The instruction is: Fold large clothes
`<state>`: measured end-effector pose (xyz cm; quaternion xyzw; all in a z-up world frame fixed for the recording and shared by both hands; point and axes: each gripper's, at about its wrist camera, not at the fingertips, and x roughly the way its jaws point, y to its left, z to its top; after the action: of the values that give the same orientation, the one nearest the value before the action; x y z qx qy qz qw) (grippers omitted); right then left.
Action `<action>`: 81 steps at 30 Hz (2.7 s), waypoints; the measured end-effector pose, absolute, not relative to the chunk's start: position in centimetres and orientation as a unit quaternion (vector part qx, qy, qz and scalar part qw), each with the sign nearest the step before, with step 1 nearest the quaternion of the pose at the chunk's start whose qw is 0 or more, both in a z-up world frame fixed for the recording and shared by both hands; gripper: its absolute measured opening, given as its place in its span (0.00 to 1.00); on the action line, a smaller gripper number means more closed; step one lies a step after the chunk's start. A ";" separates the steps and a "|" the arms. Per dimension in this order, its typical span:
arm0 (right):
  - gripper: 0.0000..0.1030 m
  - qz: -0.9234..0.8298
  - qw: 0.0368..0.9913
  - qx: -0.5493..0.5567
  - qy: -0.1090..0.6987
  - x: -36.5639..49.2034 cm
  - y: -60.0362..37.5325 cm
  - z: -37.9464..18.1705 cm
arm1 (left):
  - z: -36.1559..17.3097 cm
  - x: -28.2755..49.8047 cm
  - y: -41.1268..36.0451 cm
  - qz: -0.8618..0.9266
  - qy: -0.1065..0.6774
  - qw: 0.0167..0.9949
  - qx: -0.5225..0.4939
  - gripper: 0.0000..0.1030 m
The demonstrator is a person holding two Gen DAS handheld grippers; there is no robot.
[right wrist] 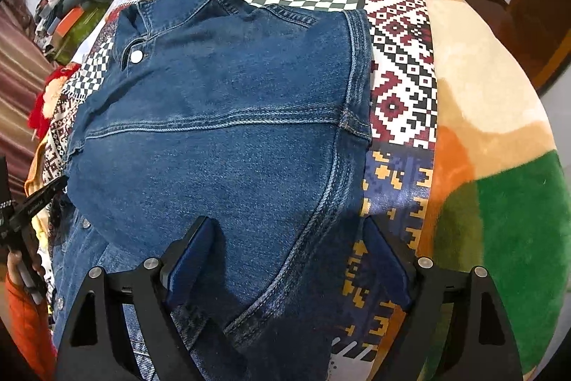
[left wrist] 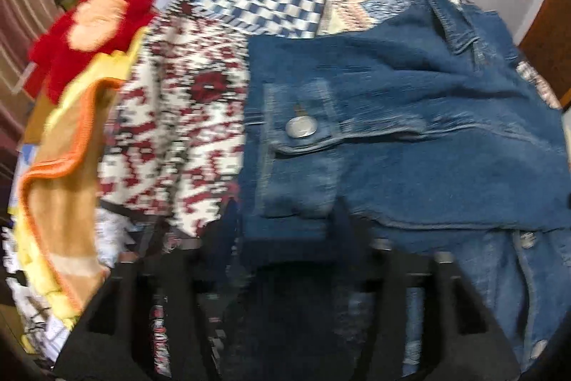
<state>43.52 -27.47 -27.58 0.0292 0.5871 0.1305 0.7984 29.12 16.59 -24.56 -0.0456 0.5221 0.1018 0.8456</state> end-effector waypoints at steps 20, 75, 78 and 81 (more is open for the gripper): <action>0.82 0.133 0.852 0.025 0.505 47.1 -28.5 -19.3 | -18.5 32.6 22.1 0.069 0.480 0.868 -0.104 0.85; 0.21 0.132 0.866 -0.051 0.480 64.5 -24.1 -29.0 | -26.6 44.1 25.9 0.081 0.511 0.844 -0.143 0.17; 0.74 0.068 0.872 -0.093 0.476 64.4 -24.3 -29.1 | -26.5 44.0 25.4 0.085 0.508 0.848 -0.124 0.17; 0.88 0.061 0.871 -0.087 0.480 64.2 -25.1 -28.9 | -26.3 43.9 24.6 0.092 0.518 0.844 -0.099 0.20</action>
<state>64.19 -25.12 -28.86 -0.0871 0.4803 0.0605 0.8706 43.91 24.57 -26.30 -0.0985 0.5185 0.0916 0.8445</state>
